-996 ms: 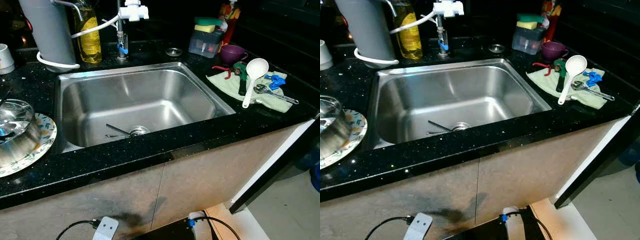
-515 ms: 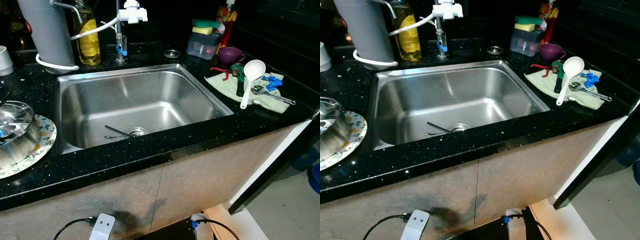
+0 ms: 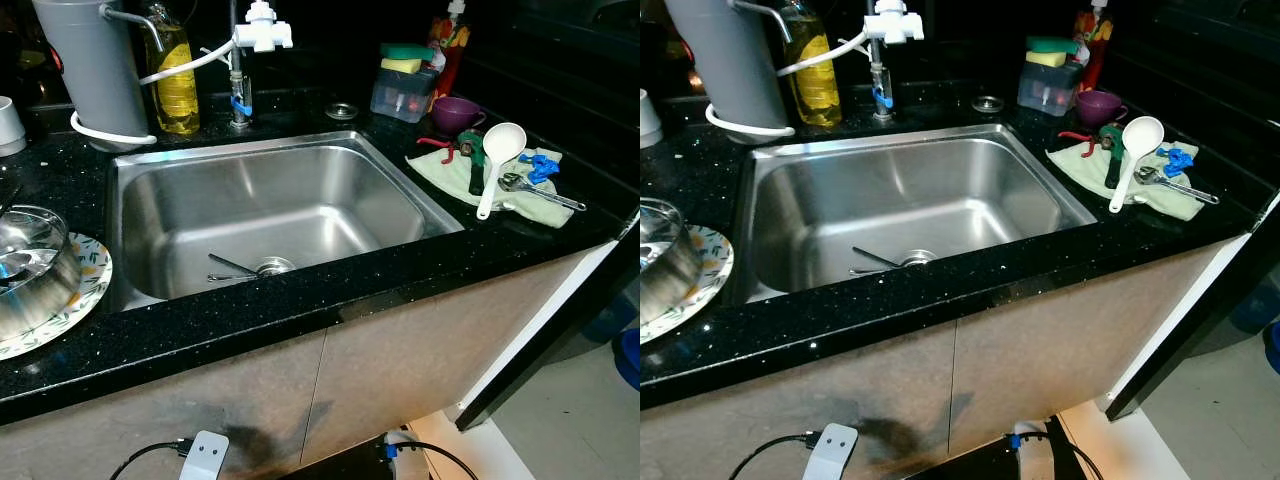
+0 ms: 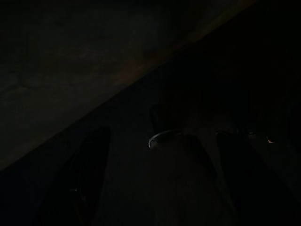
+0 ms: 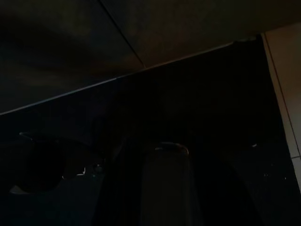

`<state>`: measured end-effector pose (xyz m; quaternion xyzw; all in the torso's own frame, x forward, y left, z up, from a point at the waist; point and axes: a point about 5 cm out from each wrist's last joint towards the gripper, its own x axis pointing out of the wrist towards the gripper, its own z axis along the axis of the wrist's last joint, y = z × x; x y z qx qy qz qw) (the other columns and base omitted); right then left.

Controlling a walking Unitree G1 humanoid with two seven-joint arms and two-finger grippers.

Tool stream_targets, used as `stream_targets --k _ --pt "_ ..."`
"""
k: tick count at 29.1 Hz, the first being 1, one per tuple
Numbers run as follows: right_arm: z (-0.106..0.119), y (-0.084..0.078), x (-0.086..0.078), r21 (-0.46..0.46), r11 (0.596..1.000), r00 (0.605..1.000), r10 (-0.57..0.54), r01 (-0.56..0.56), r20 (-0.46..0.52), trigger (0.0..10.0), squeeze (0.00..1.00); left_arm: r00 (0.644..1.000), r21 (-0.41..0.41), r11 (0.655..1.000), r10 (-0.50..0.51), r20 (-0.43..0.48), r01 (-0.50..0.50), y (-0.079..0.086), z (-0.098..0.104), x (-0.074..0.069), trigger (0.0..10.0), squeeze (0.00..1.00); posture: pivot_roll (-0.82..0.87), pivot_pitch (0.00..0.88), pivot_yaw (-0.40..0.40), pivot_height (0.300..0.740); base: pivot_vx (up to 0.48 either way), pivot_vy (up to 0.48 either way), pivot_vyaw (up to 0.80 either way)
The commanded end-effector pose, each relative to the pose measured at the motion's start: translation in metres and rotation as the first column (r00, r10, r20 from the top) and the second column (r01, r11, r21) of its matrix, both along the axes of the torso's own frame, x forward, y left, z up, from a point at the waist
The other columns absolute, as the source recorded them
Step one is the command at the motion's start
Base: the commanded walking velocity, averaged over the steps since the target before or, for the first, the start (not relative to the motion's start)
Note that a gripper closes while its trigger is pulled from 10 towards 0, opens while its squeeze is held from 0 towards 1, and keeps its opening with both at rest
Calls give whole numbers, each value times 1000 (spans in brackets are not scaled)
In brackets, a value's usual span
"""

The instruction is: Kitchen organization

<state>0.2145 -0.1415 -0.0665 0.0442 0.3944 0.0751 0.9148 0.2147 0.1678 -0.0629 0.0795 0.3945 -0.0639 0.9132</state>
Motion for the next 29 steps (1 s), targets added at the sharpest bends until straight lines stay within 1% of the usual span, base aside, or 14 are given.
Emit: stream_targets --k 1,7,21,29 --pt "-3 -1 -4 -5 1000 1000 -8 8 -13 10000 0 1000 0 1000 -2 -30 2 -1 -5 -7 10000 0 -50 131 -39 740 0 0 0" --pt "-3 -1 -5 -11 1000 1000 -8 8 -14 10000 0 999 -3 1000 -7 -37 7 0 -7 -8 10000 0 -53 125 -40 740 0 0 0" --pt "-4 -2 -6 -17 1000 1000 1 -1 -17 10000 0 999 -11 1000 11 -32 -12 1 -7 -8 10000 0 -55 114 -44 740 -268 0 0" --pt "-4 -3 -6 -22 1000 1000 7 -8 -17 10000 0 1000 -19 1000 9 -17 -10 0 -4 -2 10000 0 -57 111 -45 740 -230 0 0"
